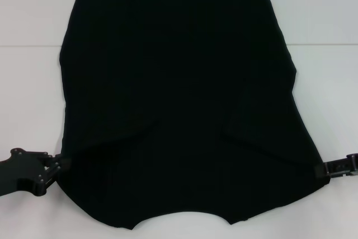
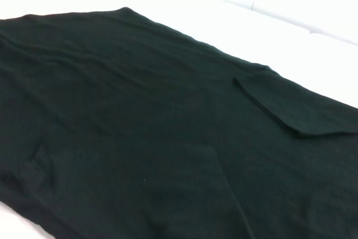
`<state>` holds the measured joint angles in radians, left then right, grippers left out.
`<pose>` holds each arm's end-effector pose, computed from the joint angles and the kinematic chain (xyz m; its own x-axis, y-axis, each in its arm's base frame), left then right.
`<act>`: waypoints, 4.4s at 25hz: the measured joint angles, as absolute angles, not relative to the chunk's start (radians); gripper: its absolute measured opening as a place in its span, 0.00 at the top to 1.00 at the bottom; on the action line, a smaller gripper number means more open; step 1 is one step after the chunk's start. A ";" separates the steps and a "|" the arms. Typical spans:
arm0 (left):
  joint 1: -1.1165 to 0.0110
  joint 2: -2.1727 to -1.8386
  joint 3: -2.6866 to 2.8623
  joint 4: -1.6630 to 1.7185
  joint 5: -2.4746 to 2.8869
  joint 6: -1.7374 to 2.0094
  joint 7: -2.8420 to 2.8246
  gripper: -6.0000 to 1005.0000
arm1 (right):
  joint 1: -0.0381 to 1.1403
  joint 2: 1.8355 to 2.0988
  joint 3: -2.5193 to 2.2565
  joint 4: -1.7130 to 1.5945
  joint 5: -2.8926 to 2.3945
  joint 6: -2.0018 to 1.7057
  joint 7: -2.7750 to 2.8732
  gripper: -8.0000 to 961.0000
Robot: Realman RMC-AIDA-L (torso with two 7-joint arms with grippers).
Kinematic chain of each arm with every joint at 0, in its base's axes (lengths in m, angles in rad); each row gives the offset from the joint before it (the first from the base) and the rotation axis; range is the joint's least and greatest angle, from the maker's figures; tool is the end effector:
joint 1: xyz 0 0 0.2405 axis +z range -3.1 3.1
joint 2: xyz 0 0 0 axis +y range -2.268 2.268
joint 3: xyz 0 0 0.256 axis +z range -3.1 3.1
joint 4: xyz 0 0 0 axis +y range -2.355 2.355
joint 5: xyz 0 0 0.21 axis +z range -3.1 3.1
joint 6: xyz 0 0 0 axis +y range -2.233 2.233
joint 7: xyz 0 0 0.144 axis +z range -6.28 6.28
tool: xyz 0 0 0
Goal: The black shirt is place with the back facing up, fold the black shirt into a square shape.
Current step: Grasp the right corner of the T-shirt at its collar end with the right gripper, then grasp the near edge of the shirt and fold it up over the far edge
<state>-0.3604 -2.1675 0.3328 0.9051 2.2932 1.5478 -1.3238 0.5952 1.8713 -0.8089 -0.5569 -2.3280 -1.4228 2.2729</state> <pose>-0.3451 0.2772 0.0366 0.7861 0.4445 0.4294 0.6074 -0.6842 -0.4037 0.3310 0.3446 0.0456 0.2917 -0.9371 -0.1917 -0.9518 -0.2644 -0.1558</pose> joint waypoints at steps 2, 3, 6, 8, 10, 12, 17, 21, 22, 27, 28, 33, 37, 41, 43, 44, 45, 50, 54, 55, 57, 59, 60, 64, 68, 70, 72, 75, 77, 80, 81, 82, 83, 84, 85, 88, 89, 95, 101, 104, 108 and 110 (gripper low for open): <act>-0.361 -2.167 0.333 0.905 2.293 1.548 -1.324 0.93 | 0.596 1.878 -0.807 -0.557 -2.338 -1.422 2.273 0.34; -0.361 -2.167 0.333 0.905 2.293 1.548 -1.324 0.93 | 0.597 1.881 -0.805 -0.557 -2.343 -1.422 2.273 0.34; -0.360 -2.169 0.333 0.905 2.293 1.548 -1.323 0.93 | 0.601 1.889 -0.806 -0.557 -2.348 -1.422 2.273 0.34; -0.359 -2.169 0.333 0.905 2.293 1.548 -1.323 0.93 | 0.605 1.895 -0.809 -0.557 -2.348 -1.422 2.273 0.34; -0.358 -2.169 0.333 0.905 2.293 1.548 -1.322 0.93 | 0.612 1.902 -0.809 -0.557 -2.349 -1.422 2.273 0.34; -0.358 -2.169 0.333 0.905 2.293 1.548 -1.322 0.93 | 0.619 1.905 -0.810 -0.556 -2.349 -1.420 2.273 0.34; -0.361 -2.168 0.333 0.905 2.293 1.545 -1.320 0.93 | 0.630 1.918 -0.809 -0.556 -2.349 -1.420 2.274 0.35; -0.362 -2.166 0.333 0.905 2.293 1.543 -1.318 0.93 | 0.631 1.919 -0.806 -0.564 -2.349 -1.430 2.280 0.37; -0.362 -2.166 0.333 0.905 2.293 1.542 -1.318 0.93 | 0.631 1.919 -0.806 -0.565 -2.349 -1.434 2.280 0.38; -0.365 -2.166 0.333 0.905 2.293 1.539 -1.313 0.93 | 0.632 1.919 -0.808 -0.566 -2.348 -1.438 2.282 0.56; -0.365 -2.166 0.333 0.905 2.293 1.539 -1.312 0.93 | 0.632 1.919 -0.808 -0.565 -2.348 -1.438 2.283 0.60; -0.367 -2.166 0.333 0.905 2.287 1.538 -1.311 0.94 | 0.632 1.919 -0.804 -0.560 -2.348 -1.433 2.283 0.72; -0.367 -2.165 0.333 0.905 2.284 1.537 -1.311 0.94 | 0.626 1.923 -0.804 -0.562 -2.348 -1.431 2.282 0.80; -0.364 -2.165 0.331 0.905 2.283 1.538 -1.321 0.94 | 0.604 1.925 -0.793 -0.568 -2.340 -1.439 2.253 0.88; -0.358 -2.165 0.325 0.907 2.283 1.545 -1.342 0.94 | 0.590 1.925 -0.769 -0.569 -2.338 -1.456 2.219 0.90; -0.356 -2.165 0.321 0.909 2.283 1.552 -1.352 0.94 | 0.582 1.925 -0.749 -0.569 -2.337 -1.469 2.196 0.92; -0.351 -2.164 0.314 0.912 2.285 1.561 -1.363 0.94 | 0.573 1.925 -0.731 -0.569 -2.337 -1.480 2.176 0.93; -0.322 -2.165 0.234 0.931 2.290 1.685 -1.381 0.94 | 0.523 1.918 -0.654 -0.571 -2.338 -1.559 2.058 0.93; -0.295 -2.163 0.152 0.936 2.292 1.803 -1.382 0.94 | 0.462 1.912 -0.621 -0.573 -2.343 -1.631 1.957 0.93; -0.280 -2.163 0.136 0.938 2.292 1.838 -1.383 0.94 | 0.443 1.909 -0.615 -0.576 -2.343 -1.649 1.932 0.93; -0.265 -2.164 0.127 0.939 2.293 1.864 -1.386 0.94 | 0.407 1.904 -0.607 -0.582 -2.344 -1.686 1.888 0.93; -0.229 -2.168 0.117 0.940 2.302 1.907 -1.400 0.94 | 0.369 1.896 -0.600 -0.590 -2.346 -1.726 1.841 0.93; -0.217 -2.170 0.115 0.939 2.309 1.920 -1.403 0.94 | 0.352 1.892 -0.597 -0.592 -2.347 -1.748 1.817 0.93; -0.183 -2.173 0.110 0.931 2.332 1.944 -1.408 0.94 | 0.299 1.880 -0.581 -0.593 -2.348 -1.813 1.755 0.93; -0.201 -2.172 0.099 0.912 2.333 1.943 -1.408 0.94 | 0.296 1.874 -0.554 -0.593 -2.348 -1.816 1.746 0.93; -0.246 -2.165 0.098 0.905 2.330 1.929 -1.414 0.94 | 0.313 1.874 -0.537 -0.594 -2.348 -1.809 1.746 0.93; -0.278 -2.160 0.098 0.902 2.328 1.914 -1.425 0.94 | 0.343 1.874 -0.504 -0.594 -2.348 -1.794 1.745 0.93; -0.371 -2.133 0.099 0.871 2.325 1.856 -1.461 0.94 | 0.392 1.876 -0.455 -0.593 -2.347 -1.759 1.747 0.93; -0.451 -2.103 0.104 0.825 2.327 1.801 -1.484 0.94 | 0.426 1.880 -0.418 -0.592 -2.344 -1.734 1.750 0.93; -0.549 -2.060 0.126 0.752 2.332 1.706 -1.504 0.94 | 0.484 1.889 -0.356 -0.589 -2.340 -1.705 1.751 0.93; -0.577 -2.047 0.138 0.727 2.333 1.665 -1.511 0.94 | 0.500 1.891 -0.342 -0.588 -2.340 -1.689 1.753 0.93; -0.609 -2.035 0.154 0.704 2.333 1.610 -1.526 0.94 | 0.520 1.895 -0.331 -0.586 -2.340 -1.668 1.756 0.93; -0.629 -2.028 0.166 0.689 2.333 1.575 -1.539 0.94 | 0.544 1.898 -0.323 -0.584 -2.340 -1.636 1.761 0.93; -0.656 -2.021 0.182 0.672 2.333 1.516 -1.558 0.94 | 0.563 1.901 -0.321 -0.582 -2.340 -1.602 1.768 0.93; -0.673 -2.018 0.192 0.662 2.333 1.474 -1.570 0.94 | 0.581 1.903 -0.321 -0.578 -2.340 -1.567 1.776 0.93; -0.725 -2.012 0.224 0.638 2.328 1.349 -1.607 0.94 | 0.646 1.904 -0.325 -0.545 -2.340 -1.434 1.805 0.93; -0.738 -2.011 0.229 0.633 2.326 1.315 -1.617 0.94 | 0.670 1.904 -0.325 -0.533 -2.340 -1.389 1.814 0.93; -0.810 -2.002 0.238 0.589 2.325 1.117 -1.644 0.94 | 0.800 1.890 -0.342 -0.425 -2.343 -1.131 1.850 0.93; -0.879 -1.986 0.251 0.516 2.325 0.959 -1.641 0.94 | 0.910 1.905 -0.369 -0.336 -2.341 -0.854 1.874 0.93; -0.903 -1.986 0.306 0.473 2.324 0.864 -1.637 0.94 | 0.925 1.914 -0.372 -0.321 -2.341 -0.801 1.874 0.93; -0.916 -2.006 0.380 0.440 2.324 0.736 -1.636 0.94 | 0.934 1.942 -0.373 -0.313 -2.340 -0.715 1.867 0.93; -0.914 -2.016 0.390 0.436 2.324 0.702 -1.634 0.94 | 0.934 1.958 -0.373 -0.311 -2.340 -0.683 1.860 0.93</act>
<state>-0.9144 -2.0161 0.3901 0.4357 2.3237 0.7022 -1.6344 0.9341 1.9576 -0.3730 -0.3114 -2.3397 -0.6826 1.8601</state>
